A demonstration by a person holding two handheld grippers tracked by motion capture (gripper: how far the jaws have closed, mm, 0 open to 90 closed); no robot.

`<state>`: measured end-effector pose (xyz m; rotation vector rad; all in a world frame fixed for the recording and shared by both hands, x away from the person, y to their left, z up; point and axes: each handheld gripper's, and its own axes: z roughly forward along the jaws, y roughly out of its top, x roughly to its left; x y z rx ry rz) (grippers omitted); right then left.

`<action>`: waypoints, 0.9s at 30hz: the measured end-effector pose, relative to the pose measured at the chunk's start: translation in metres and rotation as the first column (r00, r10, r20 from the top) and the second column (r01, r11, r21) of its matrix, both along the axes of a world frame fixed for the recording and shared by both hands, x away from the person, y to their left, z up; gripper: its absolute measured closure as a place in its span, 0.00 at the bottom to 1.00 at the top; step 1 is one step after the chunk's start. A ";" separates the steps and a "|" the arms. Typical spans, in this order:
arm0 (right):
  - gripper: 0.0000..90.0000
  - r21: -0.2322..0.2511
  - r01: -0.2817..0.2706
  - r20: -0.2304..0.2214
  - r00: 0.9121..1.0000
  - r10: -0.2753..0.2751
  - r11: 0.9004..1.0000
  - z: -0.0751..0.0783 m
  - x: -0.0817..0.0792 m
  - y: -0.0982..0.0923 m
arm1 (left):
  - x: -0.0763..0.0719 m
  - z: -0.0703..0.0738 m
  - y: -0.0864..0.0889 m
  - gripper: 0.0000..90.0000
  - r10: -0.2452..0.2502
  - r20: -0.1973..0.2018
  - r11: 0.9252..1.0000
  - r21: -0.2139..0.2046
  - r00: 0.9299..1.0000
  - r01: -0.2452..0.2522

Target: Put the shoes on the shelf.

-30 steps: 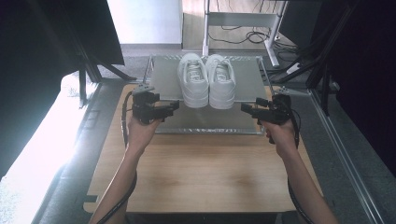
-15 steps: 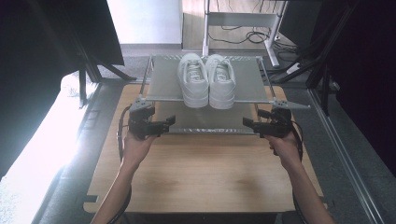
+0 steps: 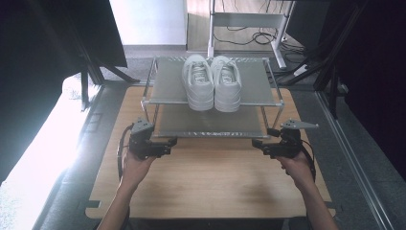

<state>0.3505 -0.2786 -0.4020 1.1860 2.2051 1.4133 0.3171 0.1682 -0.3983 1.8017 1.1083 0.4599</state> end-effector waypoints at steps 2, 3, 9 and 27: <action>0.09 -0.007 0.002 -0.003 1.000 -0.002 1.000 -0.003 -0.004 -0.003 | -0.005 -0.005 0.001 0.01 -0.003 -0.007 1.000 0.000 1.000 0.003; 0.08 -0.009 0.005 -0.003 1.000 -0.005 1.000 -0.005 -0.006 -0.004 | -0.007 -0.007 0.002 0.01 -0.004 -0.008 1.000 0.001 1.000 0.004; 0.04 -0.046 0.006 -0.009 1.000 -0.007 0.999 -0.017 -0.019 -0.011 | -0.021 -0.021 0.004 0.00 -0.008 -0.020 1.000 0.014 1.000 0.008; 0.02 -0.133 0.017 -0.061 0.998 -0.025 0.991 -0.066 -0.040 -0.018 | -0.052 -0.083 0.012 0.00 -0.014 -0.087 0.999 0.042 0.996 0.017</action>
